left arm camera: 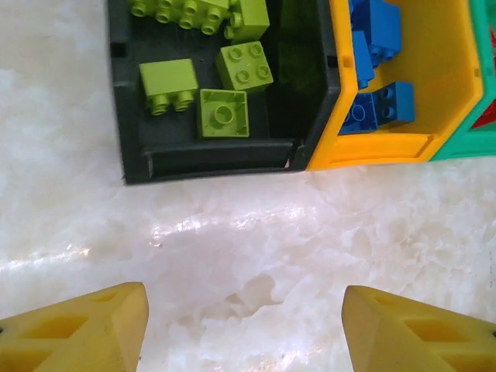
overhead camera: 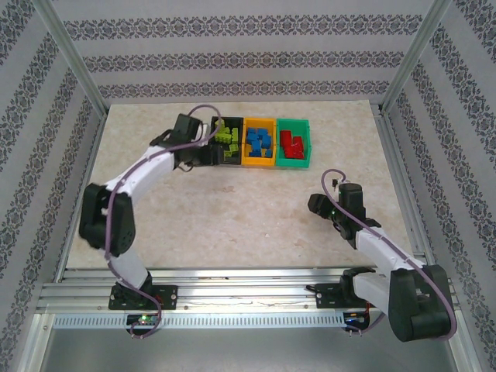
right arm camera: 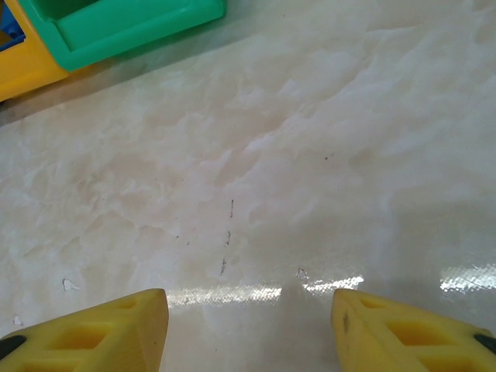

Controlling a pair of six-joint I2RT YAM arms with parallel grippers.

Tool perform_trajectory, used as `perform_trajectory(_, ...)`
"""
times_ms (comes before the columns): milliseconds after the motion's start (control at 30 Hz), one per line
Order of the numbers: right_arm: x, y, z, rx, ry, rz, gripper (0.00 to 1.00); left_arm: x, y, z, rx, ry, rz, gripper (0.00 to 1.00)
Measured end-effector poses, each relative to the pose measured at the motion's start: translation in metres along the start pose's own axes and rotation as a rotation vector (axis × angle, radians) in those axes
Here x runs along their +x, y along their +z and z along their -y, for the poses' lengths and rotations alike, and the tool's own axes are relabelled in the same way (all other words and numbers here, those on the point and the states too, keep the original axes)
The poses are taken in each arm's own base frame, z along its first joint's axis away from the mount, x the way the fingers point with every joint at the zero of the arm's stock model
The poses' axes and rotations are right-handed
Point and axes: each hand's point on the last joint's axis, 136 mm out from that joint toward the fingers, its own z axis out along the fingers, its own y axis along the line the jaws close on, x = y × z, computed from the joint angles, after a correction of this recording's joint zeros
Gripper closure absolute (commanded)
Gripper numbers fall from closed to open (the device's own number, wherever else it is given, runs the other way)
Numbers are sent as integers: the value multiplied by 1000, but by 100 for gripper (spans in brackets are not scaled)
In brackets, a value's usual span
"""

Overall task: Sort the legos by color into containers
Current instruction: Place the lego in the container, then reset both arms

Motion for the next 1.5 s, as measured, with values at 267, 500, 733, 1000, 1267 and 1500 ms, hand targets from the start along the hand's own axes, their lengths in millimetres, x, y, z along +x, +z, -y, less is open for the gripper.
perform_trajectory(267,-33,-2,-15,-27,-14,50,41,37,-43,-77,-73,-166,185,20)
perform_trajectory(500,-81,-16,-22,-31,-31,158,31,33,-80,-130,-128,-302,337,5)
perform_trajectory(733,-114,-35,-13,56,-89,280,3,34,-97,-159,-186,-350,419,0)
perform_trajectory(1000,-142,-53,27,303,-106,430,2,31,-101,-191,-268,-385,487,0)
perform_trajectory(1267,-138,-46,68,495,-131,493,2,45,-96,-223,-411,-358,568,0)
perform_trajectory(1500,-120,-29,82,516,-171,490,2,67,-82,-239,-465,-323,607,0)
